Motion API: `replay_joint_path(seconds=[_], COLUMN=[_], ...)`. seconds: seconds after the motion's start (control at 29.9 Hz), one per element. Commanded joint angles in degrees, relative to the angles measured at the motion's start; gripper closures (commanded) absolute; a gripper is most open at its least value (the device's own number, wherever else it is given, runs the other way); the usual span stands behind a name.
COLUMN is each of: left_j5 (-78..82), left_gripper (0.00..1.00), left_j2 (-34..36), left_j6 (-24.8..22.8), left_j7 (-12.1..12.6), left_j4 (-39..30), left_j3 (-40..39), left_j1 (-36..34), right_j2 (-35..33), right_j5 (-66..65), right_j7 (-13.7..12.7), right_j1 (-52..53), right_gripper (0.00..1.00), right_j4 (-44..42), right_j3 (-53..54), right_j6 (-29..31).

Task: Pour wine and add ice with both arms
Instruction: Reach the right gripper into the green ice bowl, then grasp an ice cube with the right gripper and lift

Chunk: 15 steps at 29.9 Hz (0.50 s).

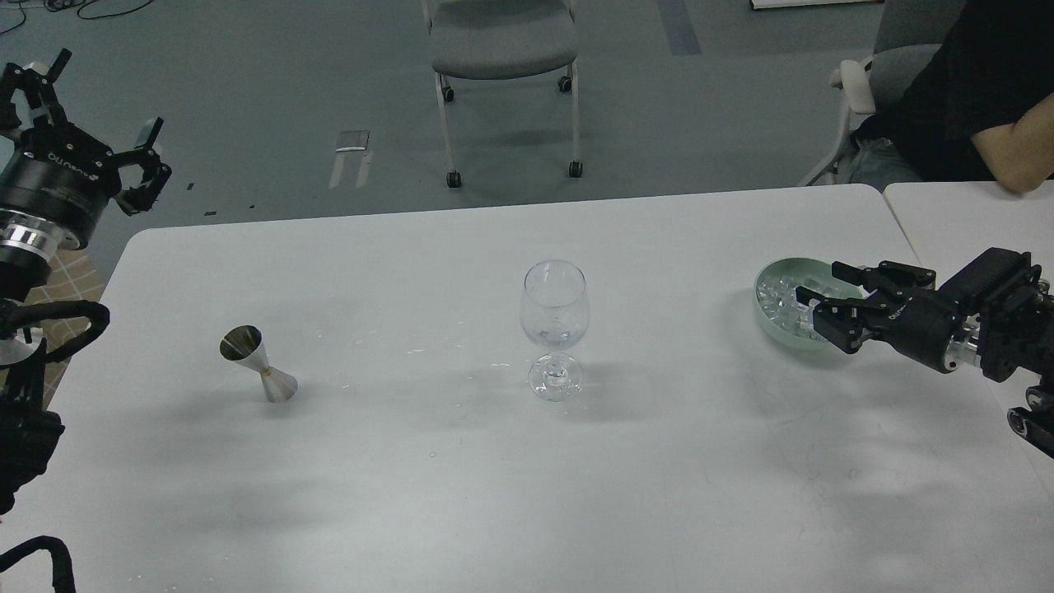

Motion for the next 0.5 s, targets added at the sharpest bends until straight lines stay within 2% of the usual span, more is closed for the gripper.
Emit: replay_joint_path(seconds=[0.0, 0.3, 0.47], left_j5=[0.0, 0.0, 0.0], left_gripper=[0.02, 0.02, 0.02], left_j2=[-0.09, -0.09, -0.44], left_j6=[0.0, 0.0, 0.0], left_j7=[0.01, -0.08, -0.08], left_j4=[-0.01, -0.01, -0.01], left_j3=[0.0, -0.08, -0.08], left_j1=[0.01, 0.01, -0.08], right_j2=[1.1, 2.33, 2.77], right_j5=[-0.04, -0.04, -0.04], right_j7=[0.0, 0.0, 0.0], right_j1=[0.05, 0.66, 1.36], right_gripper=[0.37, 0.38, 0.49], right_j4=[-1.14, -2.99, -3.52], right_j3=[-0.26, -2.19, -3.86], right_j6=[0.12, 0.12, -0.14])
